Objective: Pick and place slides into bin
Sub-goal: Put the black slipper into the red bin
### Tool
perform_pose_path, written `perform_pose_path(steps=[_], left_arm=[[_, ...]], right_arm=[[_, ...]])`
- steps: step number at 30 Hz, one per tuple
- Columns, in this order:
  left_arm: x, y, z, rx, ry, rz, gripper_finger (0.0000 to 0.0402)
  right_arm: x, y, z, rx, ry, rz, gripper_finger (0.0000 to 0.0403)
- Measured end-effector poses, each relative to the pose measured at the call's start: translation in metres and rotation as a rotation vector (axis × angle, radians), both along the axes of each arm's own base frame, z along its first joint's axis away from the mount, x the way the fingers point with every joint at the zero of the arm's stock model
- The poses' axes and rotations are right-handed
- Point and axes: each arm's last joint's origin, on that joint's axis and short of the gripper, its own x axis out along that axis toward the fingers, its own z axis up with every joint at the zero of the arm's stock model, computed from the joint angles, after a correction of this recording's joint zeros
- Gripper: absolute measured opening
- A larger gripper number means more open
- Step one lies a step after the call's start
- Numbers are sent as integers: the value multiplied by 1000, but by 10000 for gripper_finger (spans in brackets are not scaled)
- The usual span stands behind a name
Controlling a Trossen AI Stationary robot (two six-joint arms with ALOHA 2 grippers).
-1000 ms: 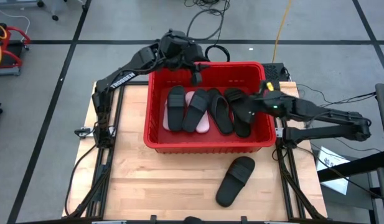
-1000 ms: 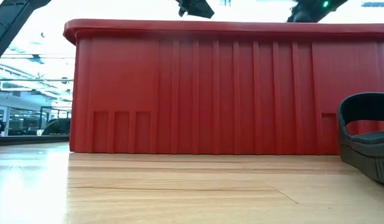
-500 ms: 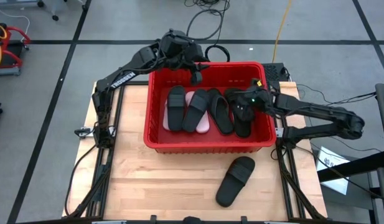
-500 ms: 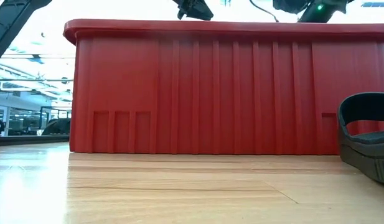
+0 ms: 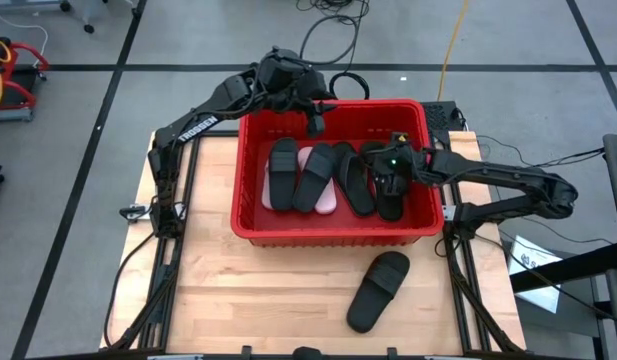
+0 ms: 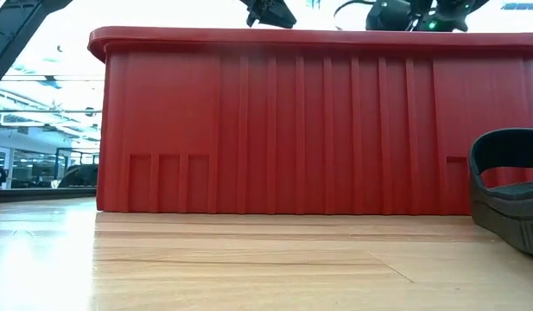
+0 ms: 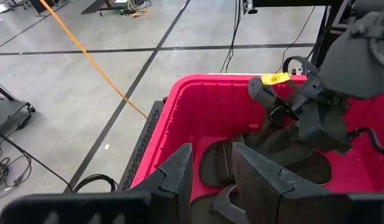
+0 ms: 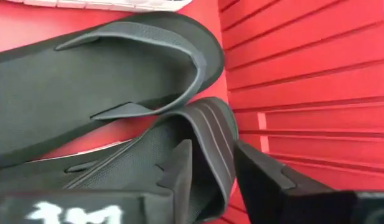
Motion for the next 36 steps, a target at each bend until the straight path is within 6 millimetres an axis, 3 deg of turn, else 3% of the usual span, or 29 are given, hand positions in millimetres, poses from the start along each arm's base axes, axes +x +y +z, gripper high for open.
perform_pose_path(steps=[5,16,31,36], left_arm=[[0,0,0,0,0,0,115],[0,0,0,0,1,0,115],[0,0,0,4,3,-3,115],[0,0,0,4,3,-3,115]], right_arm=[[0,-8,-7,68,-31,-93,131],[5,-28,-27,152,25,-114,119],[12,-46,-40,49,122,-100,125],[15,-48,-45,36,157,-63,98]])
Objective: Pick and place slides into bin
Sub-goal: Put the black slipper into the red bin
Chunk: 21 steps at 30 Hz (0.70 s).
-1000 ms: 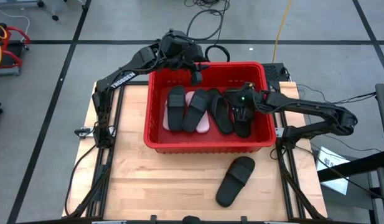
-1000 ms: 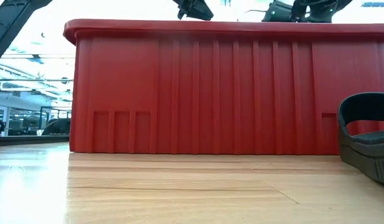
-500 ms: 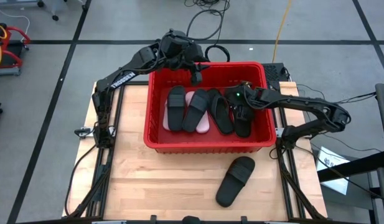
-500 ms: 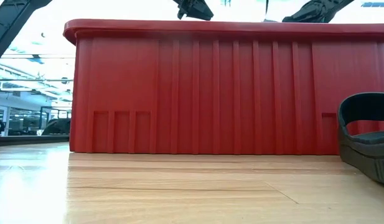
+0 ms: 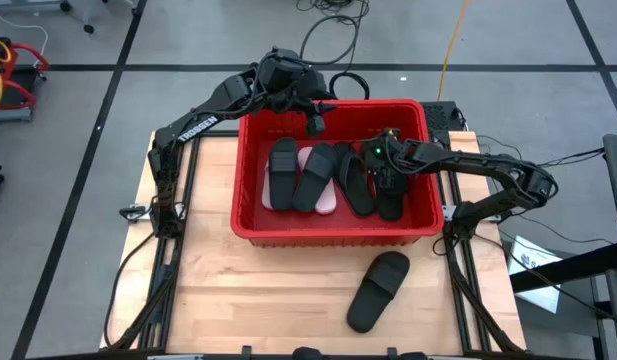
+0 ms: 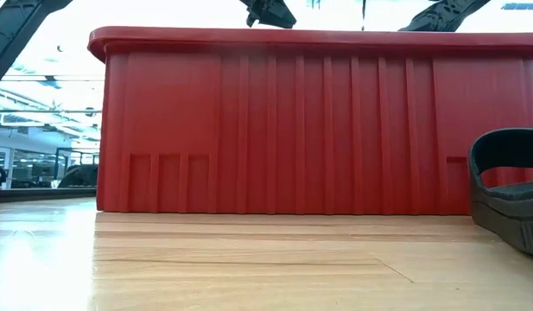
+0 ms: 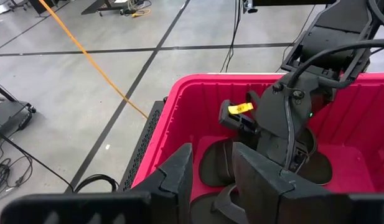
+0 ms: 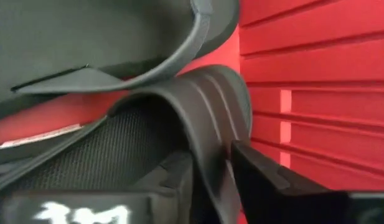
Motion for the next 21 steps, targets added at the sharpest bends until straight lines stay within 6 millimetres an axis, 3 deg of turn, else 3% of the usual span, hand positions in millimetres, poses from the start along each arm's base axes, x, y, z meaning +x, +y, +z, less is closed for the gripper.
perform_pose_path(steps=[5,11,17,21], left_arm=[[0,0,0,0,0,0,115],[0,0,0,-1,1,0,115],[0,0,0,-3,2,1,115],[0,0,0,-3,2,1,115]], right_arm=[[0,-1,3,-39,-5,-16,15],[-6,7,17,-169,10,-114,5],[-8,30,33,-289,-15,-154,3],[-6,46,32,-335,-29,-177,3]])
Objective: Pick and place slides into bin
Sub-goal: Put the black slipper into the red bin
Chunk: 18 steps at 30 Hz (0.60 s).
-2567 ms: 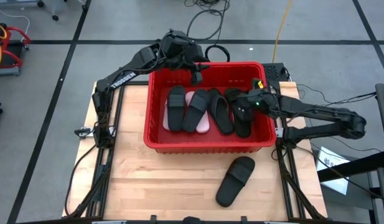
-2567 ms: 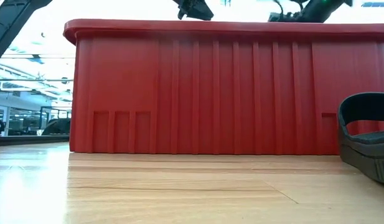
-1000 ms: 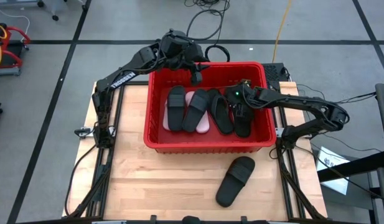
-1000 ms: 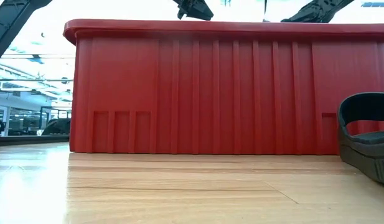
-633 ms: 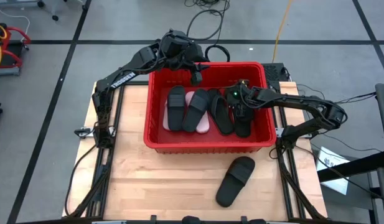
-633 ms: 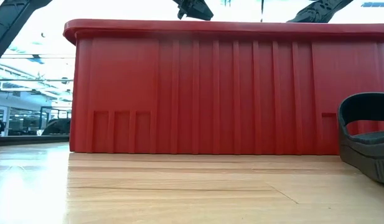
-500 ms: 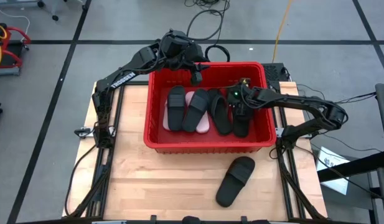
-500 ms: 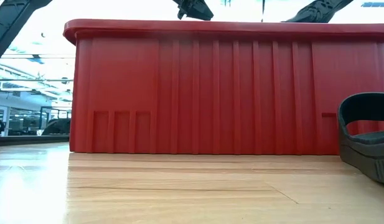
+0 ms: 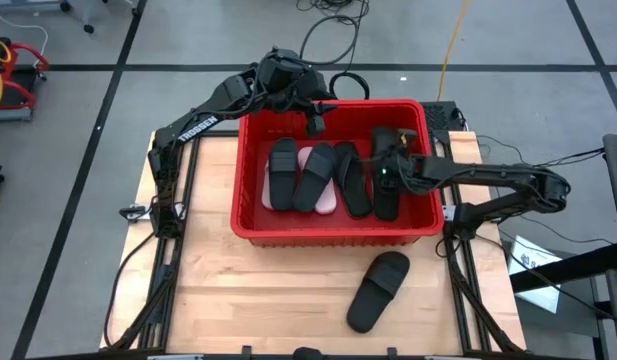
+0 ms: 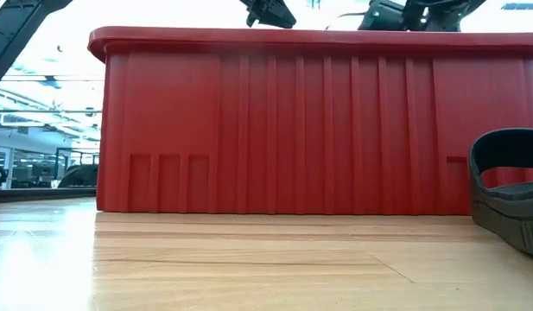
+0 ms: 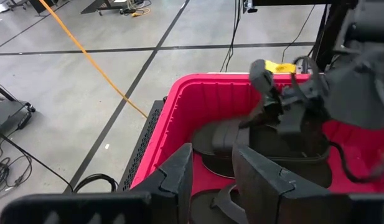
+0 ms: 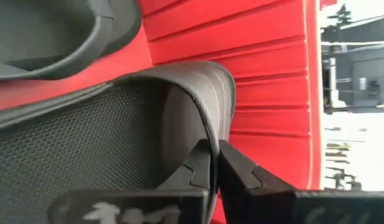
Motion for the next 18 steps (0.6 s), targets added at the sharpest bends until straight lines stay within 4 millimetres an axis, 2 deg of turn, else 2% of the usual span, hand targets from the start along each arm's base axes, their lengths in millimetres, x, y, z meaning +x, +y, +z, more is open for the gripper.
perform_pose_path(steps=[10,18], left_arm=[[0,0,0,1,-1,0,115],[0,0,1,3,-5,0,115]], right_arm=[[-12,27,-41,-121,92,-20,1],[-11,36,-50,-137,45,12,1]])
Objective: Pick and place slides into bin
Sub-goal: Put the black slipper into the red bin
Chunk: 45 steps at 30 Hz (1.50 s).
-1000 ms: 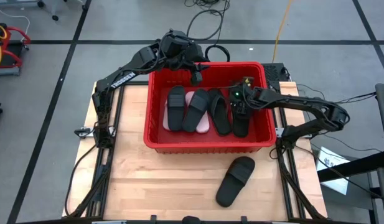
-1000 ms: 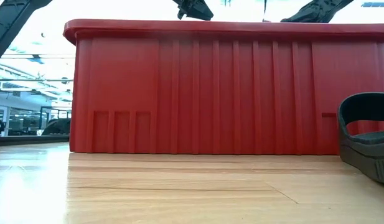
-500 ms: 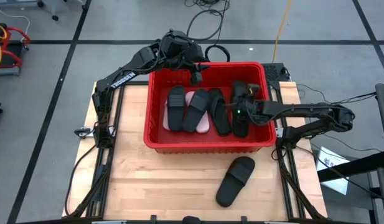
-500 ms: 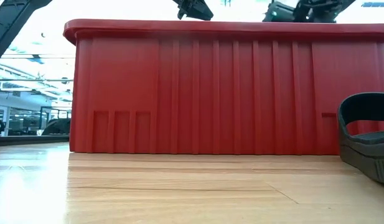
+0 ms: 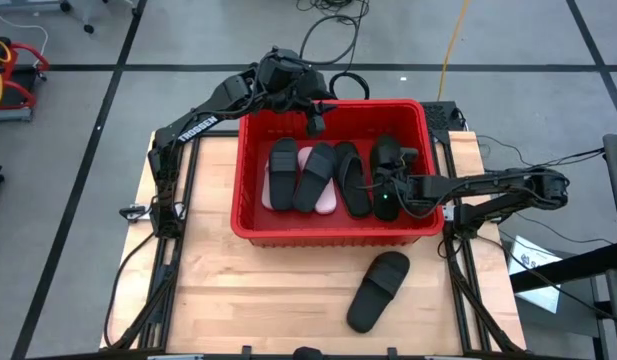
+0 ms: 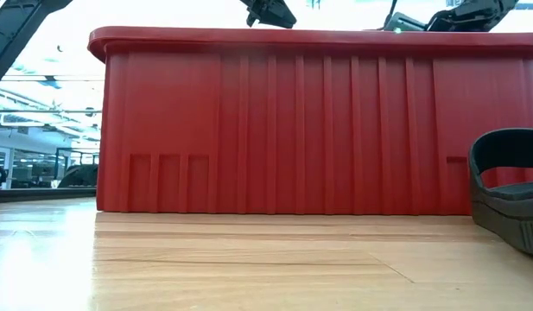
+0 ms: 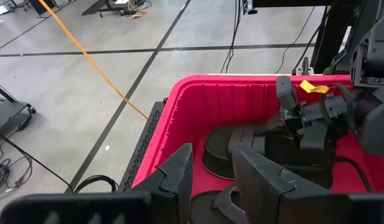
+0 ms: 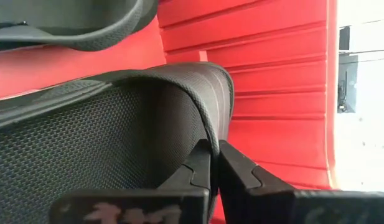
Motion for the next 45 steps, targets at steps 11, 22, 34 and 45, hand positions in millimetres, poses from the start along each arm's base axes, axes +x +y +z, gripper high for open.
perform_pose_path(steps=[11,22,34,45], left_arm=[[0,0,0,1,-1,0,115],[0,0,0,1,-1,0,115],[0,0,0,0,-1,0,115],[0,0,0,0,0,0,115]], right_arm=[[-4,1,-8,28,22,13,58],[-4,1,-8,27,27,16,135],[-8,2,3,23,-44,19,180],[-20,7,25,120,-194,109,173]])
